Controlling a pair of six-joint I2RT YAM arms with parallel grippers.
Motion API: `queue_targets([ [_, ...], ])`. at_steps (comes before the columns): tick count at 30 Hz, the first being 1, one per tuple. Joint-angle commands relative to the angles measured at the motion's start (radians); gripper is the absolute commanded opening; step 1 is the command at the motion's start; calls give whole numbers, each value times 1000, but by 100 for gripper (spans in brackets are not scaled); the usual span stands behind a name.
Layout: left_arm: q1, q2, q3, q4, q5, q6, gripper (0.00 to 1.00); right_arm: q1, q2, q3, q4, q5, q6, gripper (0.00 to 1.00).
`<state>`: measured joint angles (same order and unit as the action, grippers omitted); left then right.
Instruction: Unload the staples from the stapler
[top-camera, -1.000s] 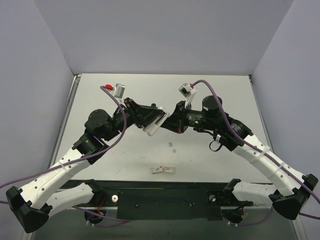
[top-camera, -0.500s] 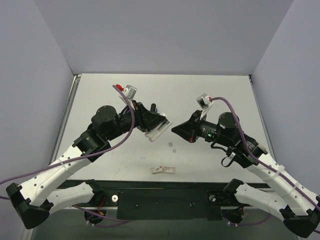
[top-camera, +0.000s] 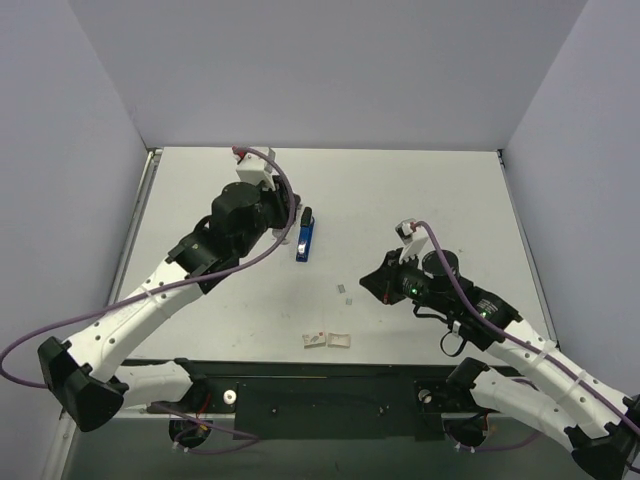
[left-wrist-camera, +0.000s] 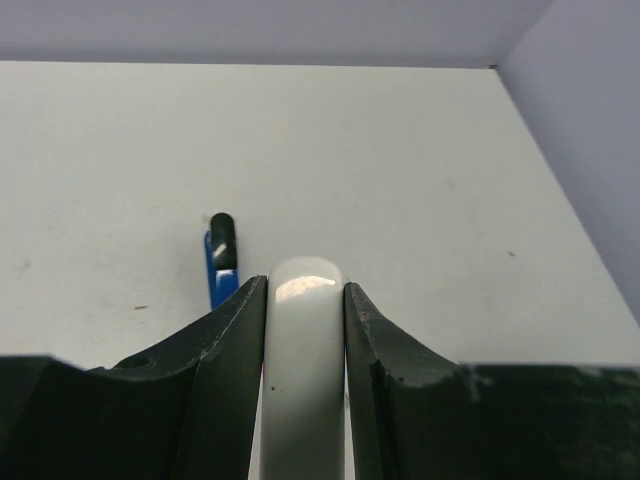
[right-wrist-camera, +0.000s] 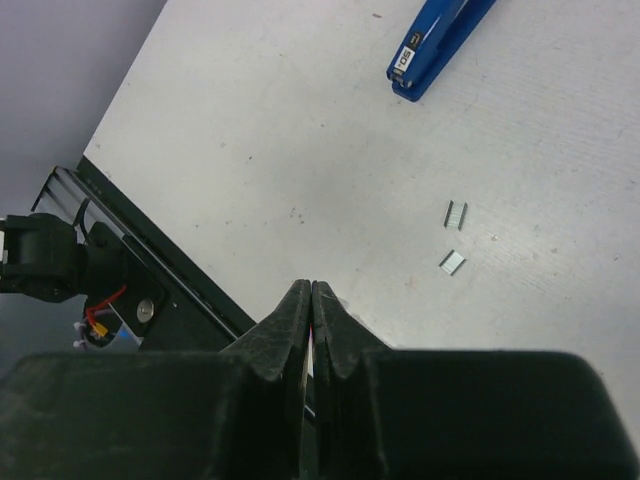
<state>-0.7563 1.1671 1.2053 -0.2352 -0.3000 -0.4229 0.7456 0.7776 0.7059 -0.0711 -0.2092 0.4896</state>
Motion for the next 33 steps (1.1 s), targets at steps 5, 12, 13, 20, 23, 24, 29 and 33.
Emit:
queue_targets([
  [5,167,135,-3,135,-114,70,0,-2,2,-54,30,36,21,0],
  [12,259,377,48,220,-82,108,0,-3,-1,-86,34,27,27,0],
  [13,277,400,59,220,-73,107,0,-2,-3,-88,33,27,27,0],
  [20,344,669,207,238,-31,105,0,-8,-29,-105,10,63,7,0],
  [23,360,773,273,197,7,101,0,-9,-38,-106,1,77,3,0],
  [24,364,789,280,195,15,99,0,-9,-43,-106,-1,80,0,0],
  [29,371,881,306,169,42,67,0,-15,-52,-114,-9,102,-2,0],
  [33,371,905,281,163,39,41,3,-17,-44,-115,-12,97,3,1],
])
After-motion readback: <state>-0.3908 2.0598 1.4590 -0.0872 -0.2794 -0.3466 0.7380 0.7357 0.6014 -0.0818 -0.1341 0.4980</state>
